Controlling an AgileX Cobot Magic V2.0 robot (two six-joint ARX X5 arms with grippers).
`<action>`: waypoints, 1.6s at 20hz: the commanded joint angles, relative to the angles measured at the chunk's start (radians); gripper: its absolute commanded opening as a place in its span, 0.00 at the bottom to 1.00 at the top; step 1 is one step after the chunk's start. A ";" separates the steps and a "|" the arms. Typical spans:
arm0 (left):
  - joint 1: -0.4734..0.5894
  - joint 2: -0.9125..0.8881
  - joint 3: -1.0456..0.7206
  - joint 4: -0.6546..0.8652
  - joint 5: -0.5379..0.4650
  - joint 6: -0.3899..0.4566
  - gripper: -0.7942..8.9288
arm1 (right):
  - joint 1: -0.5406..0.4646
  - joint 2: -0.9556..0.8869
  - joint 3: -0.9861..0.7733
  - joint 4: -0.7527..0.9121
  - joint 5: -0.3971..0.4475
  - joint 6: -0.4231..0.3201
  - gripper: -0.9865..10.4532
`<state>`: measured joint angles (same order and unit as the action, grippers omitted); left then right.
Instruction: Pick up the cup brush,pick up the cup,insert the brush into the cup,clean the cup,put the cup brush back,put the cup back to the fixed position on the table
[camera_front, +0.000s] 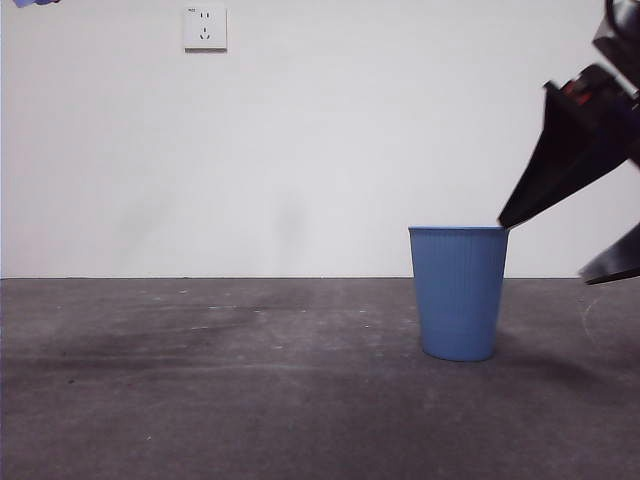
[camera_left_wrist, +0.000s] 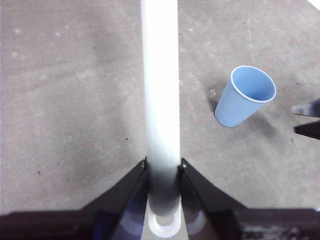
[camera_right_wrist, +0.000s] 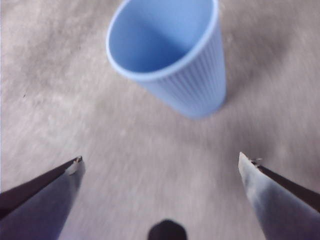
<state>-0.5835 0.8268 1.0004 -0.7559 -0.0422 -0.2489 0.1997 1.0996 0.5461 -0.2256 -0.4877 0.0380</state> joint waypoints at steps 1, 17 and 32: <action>0.003 -0.003 0.003 0.000 0.000 0.032 0.07 | 0.021 0.042 -0.034 0.084 0.048 -0.028 0.63; 0.003 -0.003 0.003 -0.040 -0.005 0.067 0.07 | 0.100 0.496 -0.037 0.649 0.113 -0.106 0.63; 0.002 -0.003 0.003 -0.046 -0.004 0.066 0.07 | 0.121 0.605 -0.037 0.893 0.124 -0.097 0.43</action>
<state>-0.5835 0.8268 1.0004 -0.8070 -0.0437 -0.1940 0.3157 1.6978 0.5190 0.6594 -0.3641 -0.0677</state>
